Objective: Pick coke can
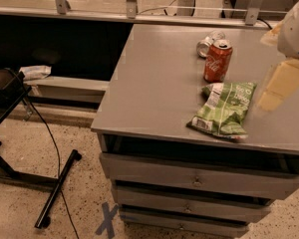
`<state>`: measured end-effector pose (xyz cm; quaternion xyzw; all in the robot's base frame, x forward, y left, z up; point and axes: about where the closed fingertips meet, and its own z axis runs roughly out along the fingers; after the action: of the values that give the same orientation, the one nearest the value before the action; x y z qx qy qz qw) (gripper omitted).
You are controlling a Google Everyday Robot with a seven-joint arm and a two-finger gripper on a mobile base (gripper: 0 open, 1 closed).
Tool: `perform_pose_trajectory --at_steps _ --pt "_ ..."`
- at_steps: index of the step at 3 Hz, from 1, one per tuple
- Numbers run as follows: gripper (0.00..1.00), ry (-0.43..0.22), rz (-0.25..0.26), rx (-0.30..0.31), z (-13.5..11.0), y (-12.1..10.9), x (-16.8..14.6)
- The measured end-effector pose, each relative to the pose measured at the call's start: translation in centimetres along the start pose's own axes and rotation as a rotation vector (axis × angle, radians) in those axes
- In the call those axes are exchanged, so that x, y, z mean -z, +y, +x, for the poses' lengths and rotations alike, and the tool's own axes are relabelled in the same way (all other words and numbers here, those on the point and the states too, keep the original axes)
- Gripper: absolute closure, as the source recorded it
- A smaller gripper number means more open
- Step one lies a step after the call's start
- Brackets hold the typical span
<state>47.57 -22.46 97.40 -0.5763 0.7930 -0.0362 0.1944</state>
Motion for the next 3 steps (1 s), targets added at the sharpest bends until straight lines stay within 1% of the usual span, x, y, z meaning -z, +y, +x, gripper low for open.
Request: perform_pose_trajectory --at_steps 1,2,3 --pt "0.00 -0.076 0.089 -0.075 -0.4 -5.0 -1.4" --pt "0.00 -0.250 0.171 -0.235 -2.1 -11.1 -4.5" --pt "0.00 -0.378 0.187 -0.351 -3.6 -14.1 -6.9"
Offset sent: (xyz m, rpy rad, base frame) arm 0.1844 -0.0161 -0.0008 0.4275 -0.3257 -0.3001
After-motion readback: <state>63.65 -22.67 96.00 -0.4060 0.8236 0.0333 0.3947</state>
